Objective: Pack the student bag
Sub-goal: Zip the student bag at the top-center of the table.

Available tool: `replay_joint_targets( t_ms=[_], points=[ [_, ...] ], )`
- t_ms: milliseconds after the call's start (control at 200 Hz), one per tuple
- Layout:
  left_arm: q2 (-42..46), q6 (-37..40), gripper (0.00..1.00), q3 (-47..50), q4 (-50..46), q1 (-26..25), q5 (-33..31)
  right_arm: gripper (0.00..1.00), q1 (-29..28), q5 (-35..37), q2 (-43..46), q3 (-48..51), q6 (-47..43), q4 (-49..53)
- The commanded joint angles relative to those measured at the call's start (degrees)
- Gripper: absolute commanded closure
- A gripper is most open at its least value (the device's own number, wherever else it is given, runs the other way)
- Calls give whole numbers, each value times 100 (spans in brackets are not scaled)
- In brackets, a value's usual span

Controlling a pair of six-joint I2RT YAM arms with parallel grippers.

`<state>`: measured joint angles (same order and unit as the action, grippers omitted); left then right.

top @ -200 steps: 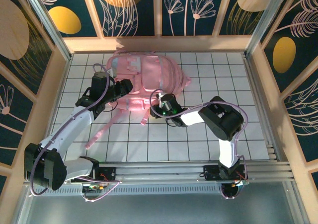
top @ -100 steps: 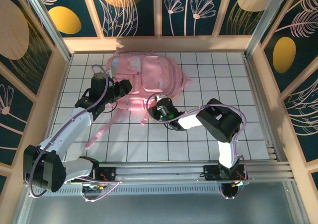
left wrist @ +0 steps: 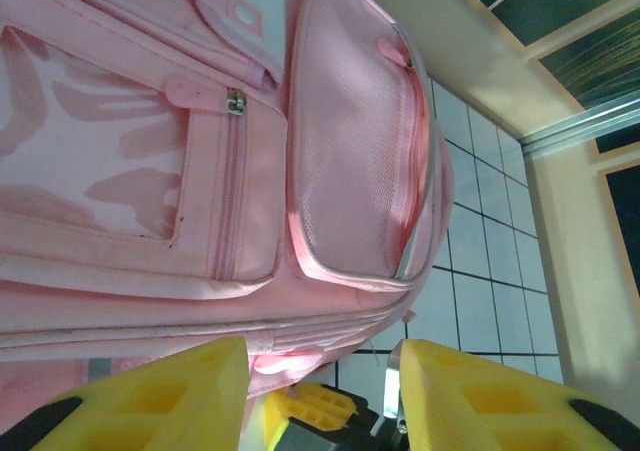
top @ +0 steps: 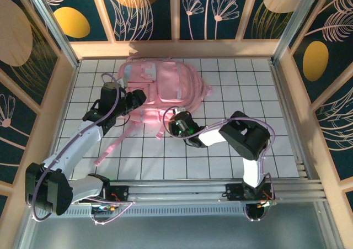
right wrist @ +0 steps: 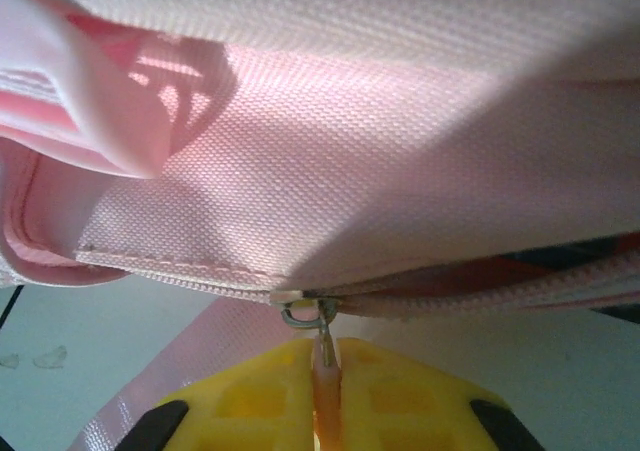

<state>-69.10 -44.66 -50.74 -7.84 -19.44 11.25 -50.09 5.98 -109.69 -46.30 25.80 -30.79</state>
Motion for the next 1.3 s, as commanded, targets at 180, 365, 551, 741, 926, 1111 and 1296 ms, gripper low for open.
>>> replay_joint_targets(
  t_ms=[180,365,551,741,926,1111,1296],
  points=[
    [-128,-862,36,-39,-647,-6,-310,100,42,-120,225,309,-52,915],
    [-158,-1891,14,227,-849,-15,4,100,-7,-472,507,297,-69,902],
    [-81,-2696,27,652,-426,-9,31,100,-142,-481,624,306,13,829],
    [-470,-3004,35,482,-386,-8,-124,100,-186,-483,662,315,82,812],
    [-834,-3161,43,458,-346,-8,-272,100,-221,-479,710,254,83,847],
    [-1169,-3029,52,289,-95,1,-524,100,-265,-481,722,202,9,907],
    [-1360,-2814,44,43,42,92,-769,100,-291,-482,772,270,12,886]
  ],
)
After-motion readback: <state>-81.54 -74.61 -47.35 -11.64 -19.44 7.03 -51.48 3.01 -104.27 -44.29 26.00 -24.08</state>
